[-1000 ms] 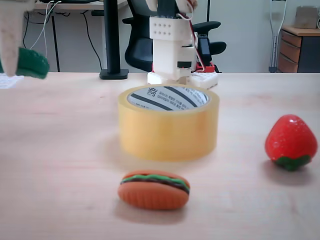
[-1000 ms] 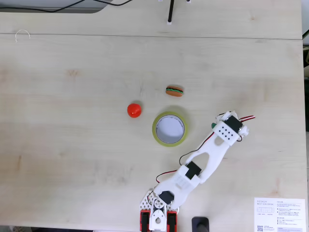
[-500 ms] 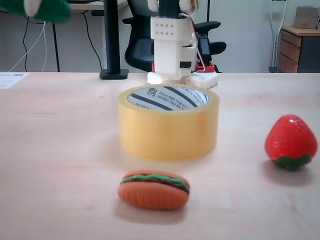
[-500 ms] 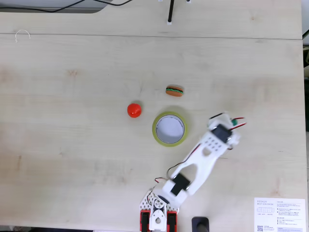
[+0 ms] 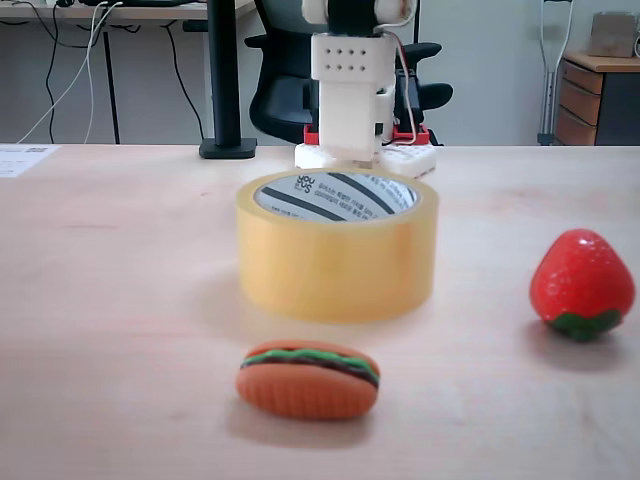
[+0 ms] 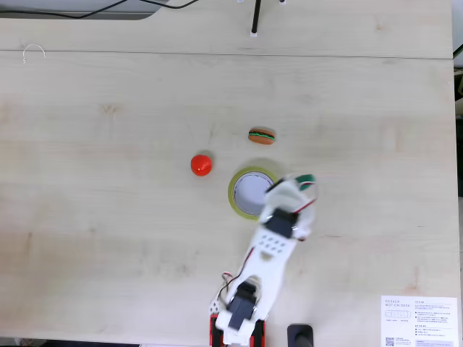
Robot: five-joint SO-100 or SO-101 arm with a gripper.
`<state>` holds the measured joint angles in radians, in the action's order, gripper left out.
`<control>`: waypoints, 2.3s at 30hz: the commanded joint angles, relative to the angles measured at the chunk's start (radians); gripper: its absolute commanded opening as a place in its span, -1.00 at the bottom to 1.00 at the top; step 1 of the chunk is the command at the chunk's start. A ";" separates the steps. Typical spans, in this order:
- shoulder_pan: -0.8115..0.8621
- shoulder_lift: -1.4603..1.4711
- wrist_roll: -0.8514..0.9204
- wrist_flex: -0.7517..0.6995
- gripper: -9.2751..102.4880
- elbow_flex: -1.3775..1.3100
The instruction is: Grasp a cucumber and put it in the hole.
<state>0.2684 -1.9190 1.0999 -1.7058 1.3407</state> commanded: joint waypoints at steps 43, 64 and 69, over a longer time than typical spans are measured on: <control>-0.336 0.064 0.367 0.095 -0.84 0.133; -0.250 0.133 0.497 0.141 -0.47 0.130; -0.233 0.140 0.497 0.167 0.08 0.129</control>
<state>0.0261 -1.7656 1.5846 -1.5677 1.4834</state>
